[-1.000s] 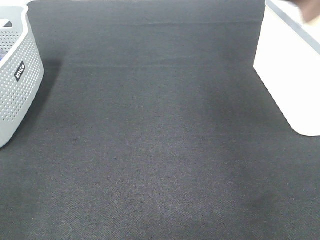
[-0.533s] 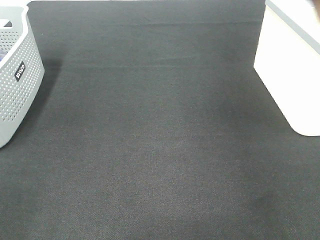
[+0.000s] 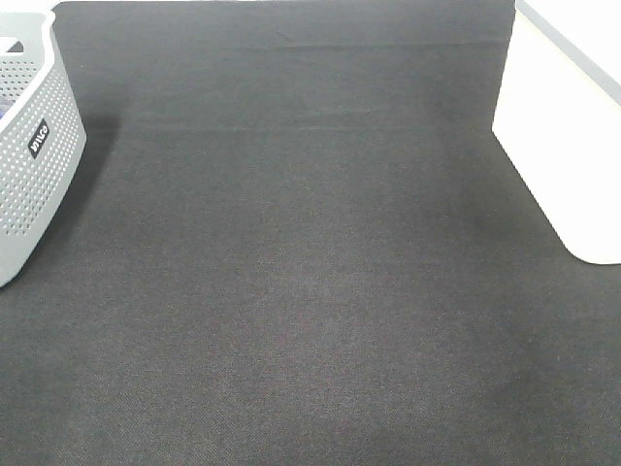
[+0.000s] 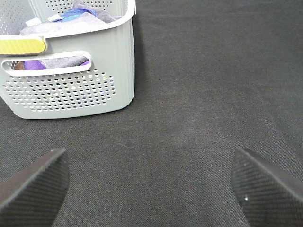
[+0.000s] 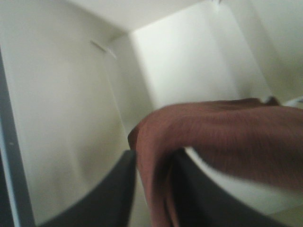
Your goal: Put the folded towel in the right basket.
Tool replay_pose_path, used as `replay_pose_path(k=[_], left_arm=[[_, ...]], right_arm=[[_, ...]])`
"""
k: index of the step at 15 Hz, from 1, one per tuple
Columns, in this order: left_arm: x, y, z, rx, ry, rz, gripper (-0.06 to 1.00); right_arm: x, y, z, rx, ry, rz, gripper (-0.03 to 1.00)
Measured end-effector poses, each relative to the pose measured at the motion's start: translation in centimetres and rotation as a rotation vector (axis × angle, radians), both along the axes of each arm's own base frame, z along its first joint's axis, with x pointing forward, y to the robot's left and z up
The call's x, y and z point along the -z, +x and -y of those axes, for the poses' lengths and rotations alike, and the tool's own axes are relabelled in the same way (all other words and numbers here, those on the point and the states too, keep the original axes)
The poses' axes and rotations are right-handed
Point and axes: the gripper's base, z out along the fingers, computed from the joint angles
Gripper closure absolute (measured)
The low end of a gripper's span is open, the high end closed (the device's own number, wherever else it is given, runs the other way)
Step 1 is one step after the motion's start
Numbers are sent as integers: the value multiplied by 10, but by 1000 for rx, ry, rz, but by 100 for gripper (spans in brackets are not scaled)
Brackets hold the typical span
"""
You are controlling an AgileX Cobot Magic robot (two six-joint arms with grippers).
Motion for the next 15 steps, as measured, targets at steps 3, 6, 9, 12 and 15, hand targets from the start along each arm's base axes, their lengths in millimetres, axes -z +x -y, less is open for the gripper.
replay_pose_path(k=[3, 6, 9, 12, 15], left_arm=[[0, 0, 0, 0, 0, 0, 7], [0, 0, 0, 0, 0, 0, 7], [0, 0, 0, 0, 0, 0, 7], [0, 0, 0, 0, 0, 0, 7], [0, 0, 0, 0, 0, 0, 7]], right_arm=[[-6, -4, -2, -7, 12, -3, 29], [-41, -23, -11, -28, 14, 61, 22], [-70, -40, -45, -123, 6, 93, 21], [-78, -51, -87, -249, -21, 45, 21], [-77, -61, -108, -308, -108, -6, 21]])
